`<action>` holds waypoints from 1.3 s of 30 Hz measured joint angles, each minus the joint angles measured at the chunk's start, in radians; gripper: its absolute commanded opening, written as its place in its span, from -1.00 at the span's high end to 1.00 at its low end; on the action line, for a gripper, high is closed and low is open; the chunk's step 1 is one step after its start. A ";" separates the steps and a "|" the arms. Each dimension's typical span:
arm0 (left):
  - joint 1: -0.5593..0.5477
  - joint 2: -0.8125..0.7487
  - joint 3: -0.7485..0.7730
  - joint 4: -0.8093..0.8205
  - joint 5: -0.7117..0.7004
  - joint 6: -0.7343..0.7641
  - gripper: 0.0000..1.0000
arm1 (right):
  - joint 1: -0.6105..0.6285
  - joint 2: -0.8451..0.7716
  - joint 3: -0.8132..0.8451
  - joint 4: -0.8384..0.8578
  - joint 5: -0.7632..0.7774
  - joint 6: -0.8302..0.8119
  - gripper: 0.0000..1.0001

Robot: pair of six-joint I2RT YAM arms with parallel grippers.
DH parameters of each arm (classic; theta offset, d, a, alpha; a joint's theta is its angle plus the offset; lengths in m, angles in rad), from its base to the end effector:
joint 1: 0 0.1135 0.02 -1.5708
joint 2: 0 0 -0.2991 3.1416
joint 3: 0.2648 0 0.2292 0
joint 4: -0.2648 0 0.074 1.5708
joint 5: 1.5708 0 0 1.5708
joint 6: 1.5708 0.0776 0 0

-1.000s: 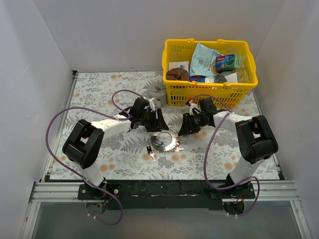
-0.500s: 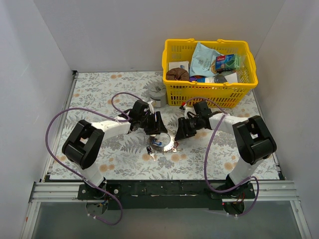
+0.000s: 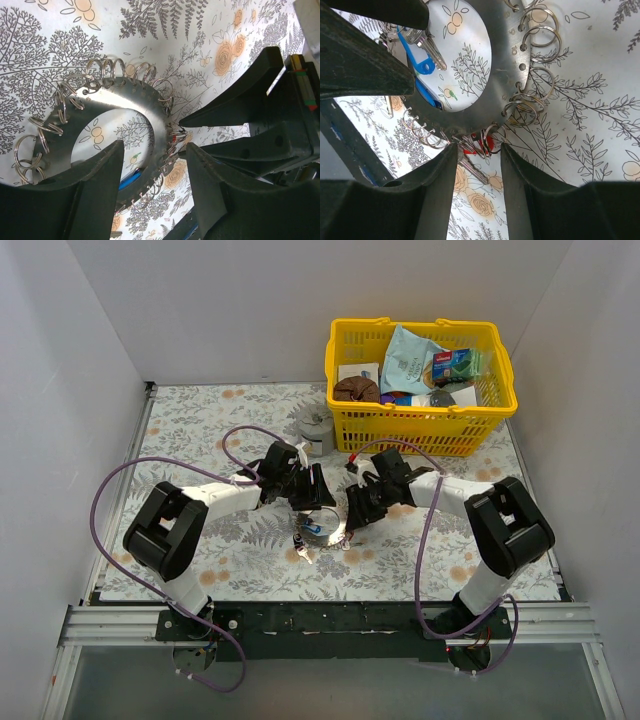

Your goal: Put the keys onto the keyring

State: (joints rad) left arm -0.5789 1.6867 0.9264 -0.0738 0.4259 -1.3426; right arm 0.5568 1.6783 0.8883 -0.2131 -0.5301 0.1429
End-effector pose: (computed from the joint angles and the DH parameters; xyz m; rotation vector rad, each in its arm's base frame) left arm 0.2783 -0.2202 0.1945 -0.8247 2.6796 -1.2299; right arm 0.2562 0.2057 0.1771 -0.7458 2.5366 0.9356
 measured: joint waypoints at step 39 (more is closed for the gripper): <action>0.000 -0.001 -0.034 0.008 0.000 -0.002 -0.12 | -0.016 -0.170 -0.036 0.059 0.104 -0.014 0.10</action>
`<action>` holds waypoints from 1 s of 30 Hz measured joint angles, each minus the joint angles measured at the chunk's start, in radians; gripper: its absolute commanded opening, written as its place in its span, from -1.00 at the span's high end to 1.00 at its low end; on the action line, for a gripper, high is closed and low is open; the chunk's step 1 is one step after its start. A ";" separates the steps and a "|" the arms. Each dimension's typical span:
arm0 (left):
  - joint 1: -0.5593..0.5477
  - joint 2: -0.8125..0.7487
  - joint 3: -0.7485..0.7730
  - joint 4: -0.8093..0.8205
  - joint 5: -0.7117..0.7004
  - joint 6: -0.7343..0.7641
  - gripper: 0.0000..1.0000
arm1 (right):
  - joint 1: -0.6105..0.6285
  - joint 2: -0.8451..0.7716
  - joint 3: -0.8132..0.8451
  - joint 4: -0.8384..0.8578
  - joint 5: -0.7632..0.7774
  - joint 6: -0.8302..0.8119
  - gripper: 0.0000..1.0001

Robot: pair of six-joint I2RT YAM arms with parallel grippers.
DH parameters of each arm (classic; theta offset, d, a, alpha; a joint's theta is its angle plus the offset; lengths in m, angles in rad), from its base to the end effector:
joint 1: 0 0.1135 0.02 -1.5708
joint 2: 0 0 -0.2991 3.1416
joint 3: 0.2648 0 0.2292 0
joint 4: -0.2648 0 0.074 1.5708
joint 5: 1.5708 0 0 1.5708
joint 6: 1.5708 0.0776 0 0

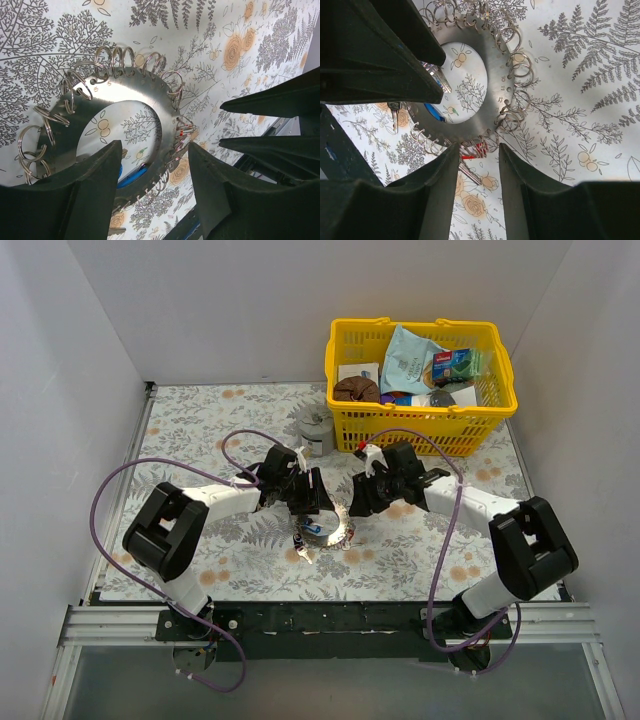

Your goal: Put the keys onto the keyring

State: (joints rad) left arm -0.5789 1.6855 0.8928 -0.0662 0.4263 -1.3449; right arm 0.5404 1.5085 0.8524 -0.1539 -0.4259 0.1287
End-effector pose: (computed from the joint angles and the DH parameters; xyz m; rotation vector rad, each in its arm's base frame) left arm 0.2727 -0.2166 0.1857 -0.8435 2.7010 -1.2094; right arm 0.2519 0.1885 0.2198 -0.7039 2.3409 0.8172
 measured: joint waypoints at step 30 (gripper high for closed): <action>0.002 -0.113 0.122 -0.103 -0.113 0.048 -0.26 | 0.000 0.103 -0.032 0.064 -0.040 0.010 0.97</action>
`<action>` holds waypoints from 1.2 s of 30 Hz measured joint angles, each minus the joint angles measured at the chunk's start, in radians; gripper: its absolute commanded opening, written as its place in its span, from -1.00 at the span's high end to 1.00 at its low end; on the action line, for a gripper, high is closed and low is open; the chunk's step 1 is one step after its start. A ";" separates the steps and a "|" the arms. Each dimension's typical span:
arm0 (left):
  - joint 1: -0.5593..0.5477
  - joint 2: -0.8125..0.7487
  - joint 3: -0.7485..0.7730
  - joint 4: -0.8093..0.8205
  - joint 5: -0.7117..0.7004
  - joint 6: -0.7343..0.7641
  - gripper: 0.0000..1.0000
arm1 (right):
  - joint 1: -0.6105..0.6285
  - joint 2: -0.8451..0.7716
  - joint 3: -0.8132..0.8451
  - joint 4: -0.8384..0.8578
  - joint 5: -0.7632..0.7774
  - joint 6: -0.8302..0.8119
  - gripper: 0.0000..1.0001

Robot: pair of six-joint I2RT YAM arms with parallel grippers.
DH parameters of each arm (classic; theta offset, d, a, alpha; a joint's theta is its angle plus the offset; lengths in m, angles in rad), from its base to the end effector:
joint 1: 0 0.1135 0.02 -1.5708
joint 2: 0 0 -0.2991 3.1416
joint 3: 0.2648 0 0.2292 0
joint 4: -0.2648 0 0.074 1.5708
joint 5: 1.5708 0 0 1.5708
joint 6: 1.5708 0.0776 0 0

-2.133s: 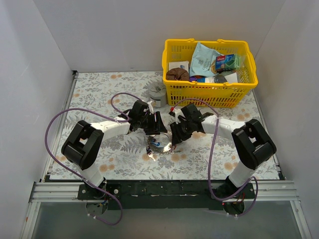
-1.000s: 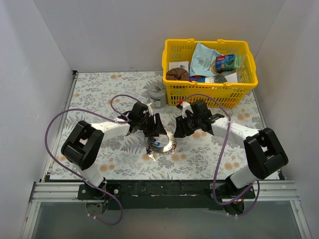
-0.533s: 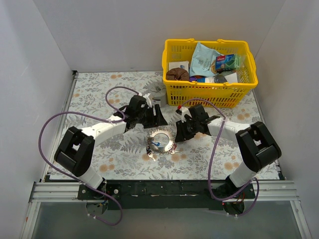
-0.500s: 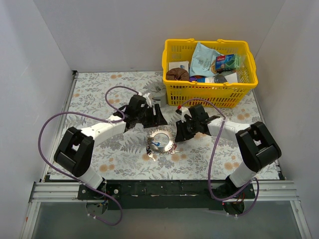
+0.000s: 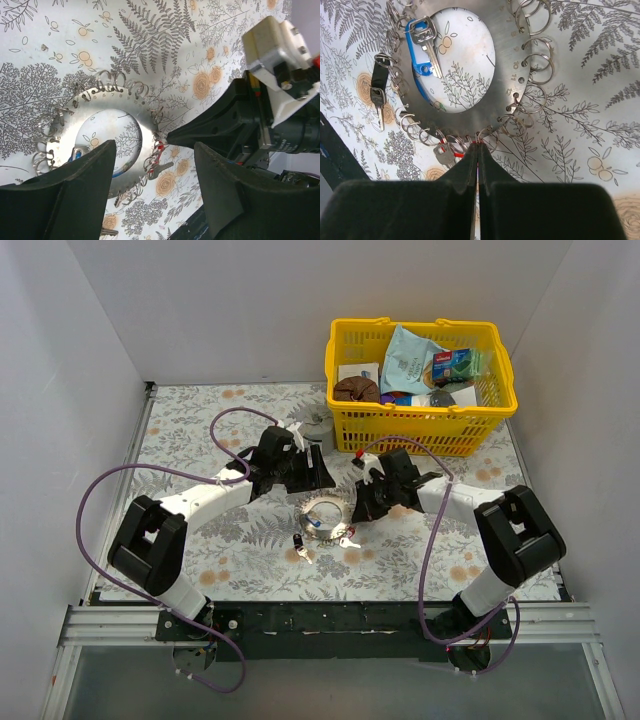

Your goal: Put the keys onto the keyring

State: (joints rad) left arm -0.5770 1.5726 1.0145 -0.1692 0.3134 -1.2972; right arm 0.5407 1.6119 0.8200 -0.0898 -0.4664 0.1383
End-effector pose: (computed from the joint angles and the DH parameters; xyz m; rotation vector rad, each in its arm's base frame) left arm 0.2806 -0.2112 0.2481 -0.7512 2.5235 -1.1953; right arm 0.2577 0.1954 0.1864 -0.7111 2.4163 0.8620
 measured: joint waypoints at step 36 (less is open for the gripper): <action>0.000 0.011 -0.001 -0.006 0.021 0.025 -0.26 | -0.045 -0.112 -0.042 -0.017 0.091 0.040 0.15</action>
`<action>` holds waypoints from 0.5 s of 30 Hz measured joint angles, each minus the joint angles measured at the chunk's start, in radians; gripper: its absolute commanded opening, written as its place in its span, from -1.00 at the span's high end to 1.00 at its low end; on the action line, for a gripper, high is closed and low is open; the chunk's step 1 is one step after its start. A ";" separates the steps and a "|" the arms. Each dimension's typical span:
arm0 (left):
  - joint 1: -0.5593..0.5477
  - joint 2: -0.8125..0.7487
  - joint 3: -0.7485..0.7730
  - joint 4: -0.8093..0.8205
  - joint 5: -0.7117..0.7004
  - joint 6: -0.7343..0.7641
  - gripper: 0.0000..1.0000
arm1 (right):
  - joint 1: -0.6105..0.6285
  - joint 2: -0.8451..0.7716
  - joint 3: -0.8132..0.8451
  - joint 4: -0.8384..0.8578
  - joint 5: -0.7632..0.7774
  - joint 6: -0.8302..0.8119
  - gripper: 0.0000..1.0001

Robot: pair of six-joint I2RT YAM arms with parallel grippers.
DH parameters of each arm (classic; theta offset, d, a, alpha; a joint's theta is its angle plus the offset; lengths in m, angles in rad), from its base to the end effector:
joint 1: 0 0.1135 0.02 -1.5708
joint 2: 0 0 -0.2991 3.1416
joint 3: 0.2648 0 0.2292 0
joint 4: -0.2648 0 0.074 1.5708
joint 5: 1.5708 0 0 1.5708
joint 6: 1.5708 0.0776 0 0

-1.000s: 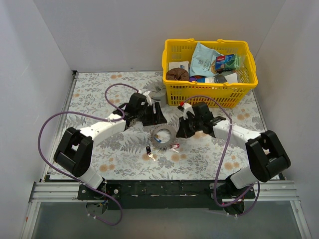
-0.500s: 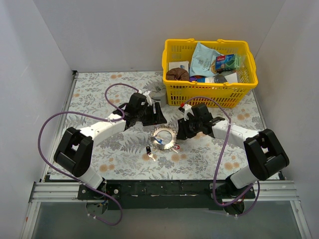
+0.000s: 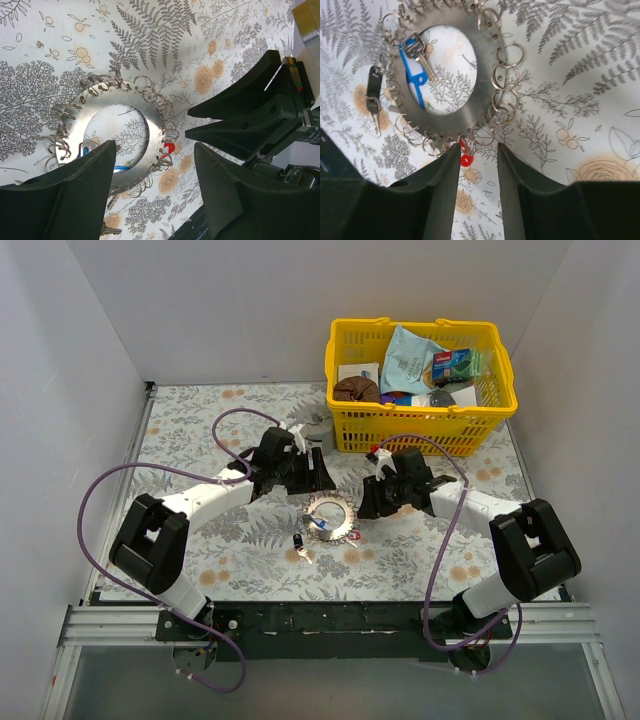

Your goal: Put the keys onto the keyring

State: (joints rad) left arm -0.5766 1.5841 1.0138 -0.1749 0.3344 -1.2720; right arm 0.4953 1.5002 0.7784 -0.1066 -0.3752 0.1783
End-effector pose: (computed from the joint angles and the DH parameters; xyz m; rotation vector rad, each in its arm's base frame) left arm 0.2802 -0.2126 0.2437 -0.7173 2.5528 -1.1933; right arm 0.2534 0.1692 0.2030 -0.5669 2.3967 0.7560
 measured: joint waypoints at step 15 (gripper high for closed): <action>0.000 0.010 -0.013 0.021 0.022 -0.008 -0.26 | -0.042 0.061 -0.055 0.098 -0.203 0.071 0.35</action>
State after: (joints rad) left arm -0.5766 1.5936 1.0008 -0.1535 0.3561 -1.2797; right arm 0.4538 1.5608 0.7235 -0.0086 -0.5781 0.2493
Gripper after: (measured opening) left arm 0.631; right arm 0.347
